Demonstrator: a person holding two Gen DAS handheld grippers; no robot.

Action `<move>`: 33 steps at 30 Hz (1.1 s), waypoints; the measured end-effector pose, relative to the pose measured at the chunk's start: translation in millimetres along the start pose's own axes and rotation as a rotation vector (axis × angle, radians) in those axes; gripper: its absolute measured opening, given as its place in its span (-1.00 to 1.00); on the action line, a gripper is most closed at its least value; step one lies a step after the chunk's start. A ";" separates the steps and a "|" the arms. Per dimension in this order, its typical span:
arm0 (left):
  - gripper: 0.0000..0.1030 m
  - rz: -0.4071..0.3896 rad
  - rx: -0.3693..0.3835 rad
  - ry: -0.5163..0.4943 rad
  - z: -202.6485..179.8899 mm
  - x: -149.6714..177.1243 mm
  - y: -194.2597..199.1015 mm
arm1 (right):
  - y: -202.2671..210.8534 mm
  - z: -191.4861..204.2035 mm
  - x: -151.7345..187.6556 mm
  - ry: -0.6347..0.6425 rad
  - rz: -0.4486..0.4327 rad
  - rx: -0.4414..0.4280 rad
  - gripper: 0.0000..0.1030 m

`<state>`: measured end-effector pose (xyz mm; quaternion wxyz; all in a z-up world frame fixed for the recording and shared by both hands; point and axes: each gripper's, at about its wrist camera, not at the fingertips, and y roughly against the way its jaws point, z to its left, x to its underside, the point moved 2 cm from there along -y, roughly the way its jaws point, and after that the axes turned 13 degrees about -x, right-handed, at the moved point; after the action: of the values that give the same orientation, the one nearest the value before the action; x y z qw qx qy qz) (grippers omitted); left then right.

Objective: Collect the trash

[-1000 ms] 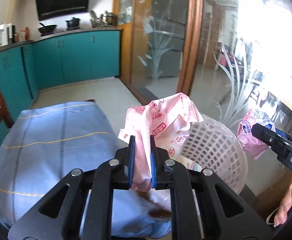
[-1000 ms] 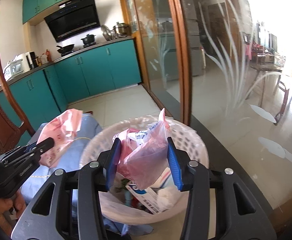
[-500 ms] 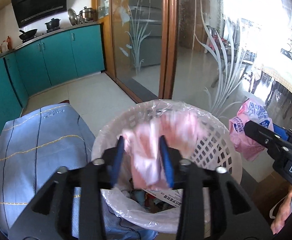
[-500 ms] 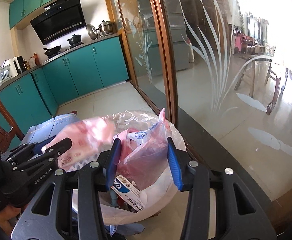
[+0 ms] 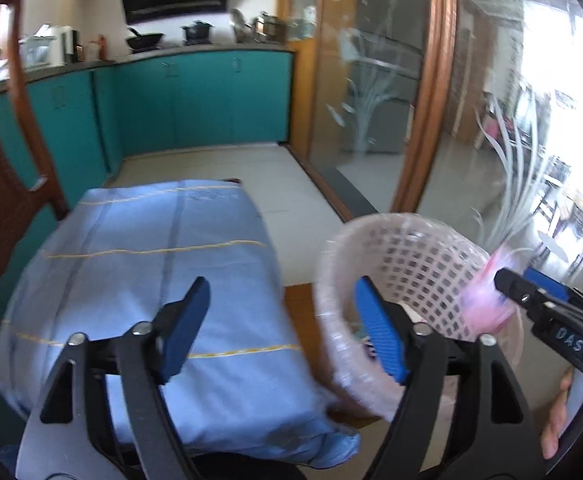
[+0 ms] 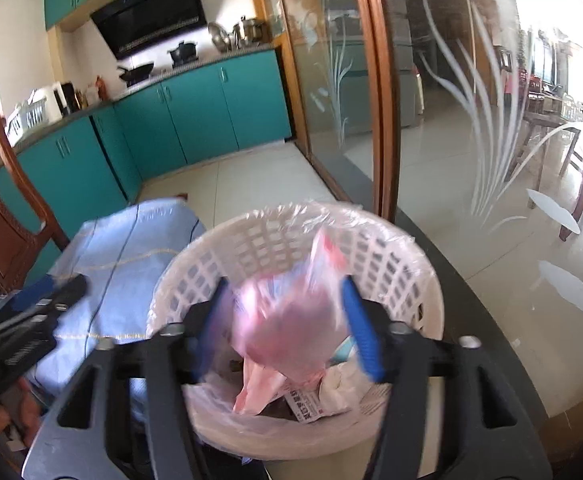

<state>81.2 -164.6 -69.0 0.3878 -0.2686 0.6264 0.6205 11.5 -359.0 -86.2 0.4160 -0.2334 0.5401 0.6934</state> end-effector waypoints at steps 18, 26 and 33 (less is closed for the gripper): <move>0.94 -0.282 -0.231 0.147 115.3 9.1 152.0 | 104.7 127.9 14.9 0.305 -0.278 -0.045 0.94; 0.95 -0.359 -0.229 0.168 125.0 11.5 197.4 | 146.0 154.4 13.6 0.346 -0.392 -0.065 0.94; 0.95 -0.378 -0.215 0.153 124.6 13.3 209.2 | 158.2 168.0 21.1 0.392 -0.412 -0.055 0.94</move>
<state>-78.2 -22.0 48.0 0.4179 -0.4673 0.5227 0.5777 -110.0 -204.8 37.0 0.4293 -0.4787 0.5326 0.5503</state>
